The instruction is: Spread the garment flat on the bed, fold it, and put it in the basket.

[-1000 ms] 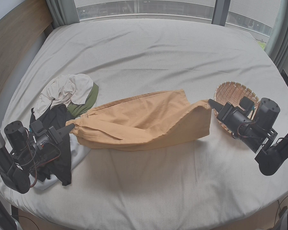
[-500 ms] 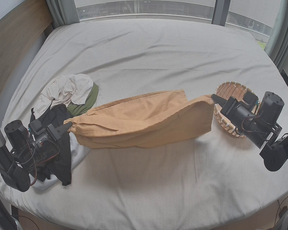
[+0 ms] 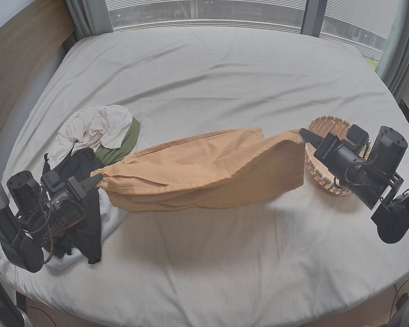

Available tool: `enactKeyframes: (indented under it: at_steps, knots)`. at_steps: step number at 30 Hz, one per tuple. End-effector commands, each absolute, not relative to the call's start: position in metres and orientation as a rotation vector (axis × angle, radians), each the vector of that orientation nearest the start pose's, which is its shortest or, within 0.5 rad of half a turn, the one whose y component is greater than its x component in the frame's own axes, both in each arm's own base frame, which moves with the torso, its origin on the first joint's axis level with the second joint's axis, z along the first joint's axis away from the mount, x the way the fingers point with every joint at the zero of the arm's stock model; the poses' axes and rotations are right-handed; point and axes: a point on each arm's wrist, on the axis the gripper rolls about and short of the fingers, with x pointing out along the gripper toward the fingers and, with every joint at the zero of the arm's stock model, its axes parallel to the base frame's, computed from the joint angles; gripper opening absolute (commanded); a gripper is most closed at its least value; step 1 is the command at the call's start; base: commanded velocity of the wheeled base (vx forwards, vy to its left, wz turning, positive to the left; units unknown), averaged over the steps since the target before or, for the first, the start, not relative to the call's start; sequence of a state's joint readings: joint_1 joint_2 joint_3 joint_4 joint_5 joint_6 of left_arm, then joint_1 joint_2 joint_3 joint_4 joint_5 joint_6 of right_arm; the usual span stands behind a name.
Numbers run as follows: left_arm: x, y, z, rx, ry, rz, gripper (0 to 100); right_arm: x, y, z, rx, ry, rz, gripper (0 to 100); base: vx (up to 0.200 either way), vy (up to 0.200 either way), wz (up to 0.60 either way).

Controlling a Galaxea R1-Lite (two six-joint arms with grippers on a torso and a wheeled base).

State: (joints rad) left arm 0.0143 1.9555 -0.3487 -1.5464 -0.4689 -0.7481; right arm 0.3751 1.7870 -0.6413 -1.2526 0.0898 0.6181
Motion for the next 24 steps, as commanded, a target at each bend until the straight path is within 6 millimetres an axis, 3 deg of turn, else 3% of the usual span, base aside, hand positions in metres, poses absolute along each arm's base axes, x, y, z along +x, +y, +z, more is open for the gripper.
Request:
enactKeyframes:
  at_steps: [1,14,24]
  knots:
    - [0.282,-0.006,0.093,-0.751,0.230,-0.406,0,0.284,0.116,0.177,0.624,0.041,0.489,0,0.000,0.000,0.00]
    - [0.298,-0.006,0.087,-0.751,0.217,-0.382,0,0.309,0.101,0.156,0.620,0.074,0.402,0,0.000,0.000,0.00]
    - [0.314,-0.008,0.094,-0.791,0.164,-0.361,0,0.353,0.110,0.147,0.621,0.073,0.389,0,0.000,0.000,0.00]
